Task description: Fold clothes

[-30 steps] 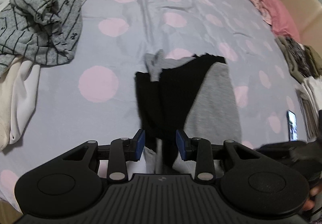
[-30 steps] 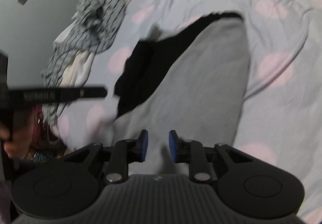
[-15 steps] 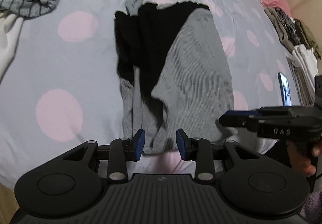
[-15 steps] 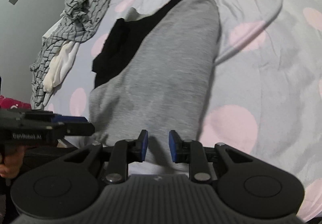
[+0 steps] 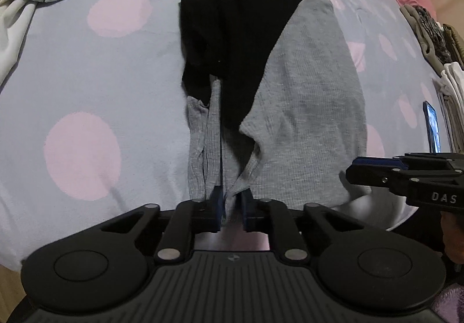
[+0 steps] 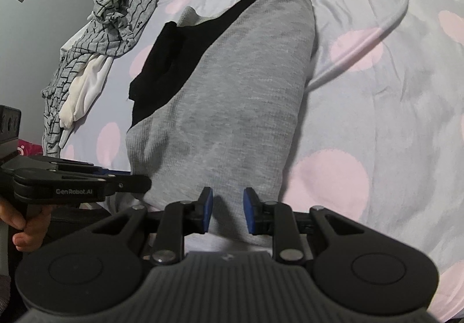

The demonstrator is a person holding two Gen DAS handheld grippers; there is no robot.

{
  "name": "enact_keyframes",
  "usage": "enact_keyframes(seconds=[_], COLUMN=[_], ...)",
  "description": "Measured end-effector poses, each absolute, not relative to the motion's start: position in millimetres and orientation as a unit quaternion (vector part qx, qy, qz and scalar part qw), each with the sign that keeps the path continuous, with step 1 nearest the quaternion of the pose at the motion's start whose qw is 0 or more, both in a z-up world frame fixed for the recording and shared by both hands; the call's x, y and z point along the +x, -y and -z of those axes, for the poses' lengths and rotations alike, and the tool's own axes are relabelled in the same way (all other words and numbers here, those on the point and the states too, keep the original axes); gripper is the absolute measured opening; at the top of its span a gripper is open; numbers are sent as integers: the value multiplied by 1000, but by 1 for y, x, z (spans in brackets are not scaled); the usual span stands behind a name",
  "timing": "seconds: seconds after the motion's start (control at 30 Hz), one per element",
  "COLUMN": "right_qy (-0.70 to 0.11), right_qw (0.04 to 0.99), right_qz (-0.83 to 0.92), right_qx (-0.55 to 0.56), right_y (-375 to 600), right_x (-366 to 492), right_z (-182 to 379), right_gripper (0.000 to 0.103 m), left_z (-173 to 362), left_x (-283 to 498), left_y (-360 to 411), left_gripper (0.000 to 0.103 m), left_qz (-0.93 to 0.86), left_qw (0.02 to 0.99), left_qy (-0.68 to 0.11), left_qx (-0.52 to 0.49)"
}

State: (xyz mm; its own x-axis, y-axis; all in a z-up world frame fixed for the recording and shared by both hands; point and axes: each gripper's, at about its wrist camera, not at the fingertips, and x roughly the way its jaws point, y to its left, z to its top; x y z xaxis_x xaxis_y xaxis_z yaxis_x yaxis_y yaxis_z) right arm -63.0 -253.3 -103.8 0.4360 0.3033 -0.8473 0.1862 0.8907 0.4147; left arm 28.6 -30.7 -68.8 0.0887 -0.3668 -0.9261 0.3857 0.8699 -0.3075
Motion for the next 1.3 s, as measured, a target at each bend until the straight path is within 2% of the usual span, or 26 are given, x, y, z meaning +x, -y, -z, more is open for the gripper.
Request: enact_keyframes(seconds=[0.23,0.47,0.57,0.7,0.83,1.07,1.13,1.17,1.23,1.27,1.3], right_qy=[-532,-548,-554,-549,-551,-550,-536,-532,-526,-527,-528], right_qw=[810,802,798,794,795,814,824,825,826,826,826], right_qz=[-26,-27,-23,-11,-15,-29,-14,-10,-4,-4,-4], right_qx=[246,236,235,261,252,185,182,190,201,198,195], right_y=[264,261,263,278,276,242,240,243,245,245,244], right_x=[-66,-63,-64,-72,-87,-100,-98,-98,-99,-100,-102], right_z=[104,113,114,106,103,110,114,115,115,113,111], right_gripper=[26,26,26,32,32,32,31,30,23,10,8], left_z=[19,77,76,60,52,63,64,65,63,61,58], left_x=[22,40,39,33,31,31,31,31,31,31,32], left_y=[17,13,14,6,4,20,24,25,24,21,17], left_gripper=[3,3,5,17,26,26,8,8,6,5,5], left_qz=[296,224,224,223,241,238,240,241,239,236,233], left_qw=[758,731,735,746,748,742,745,746,749,751,753], left_qy=[-581,-645,-639,-627,-618,-626,-622,-620,-618,-617,-615], left_qx=[-29,-3,3,-11,-18,17,22,25,19,12,4])
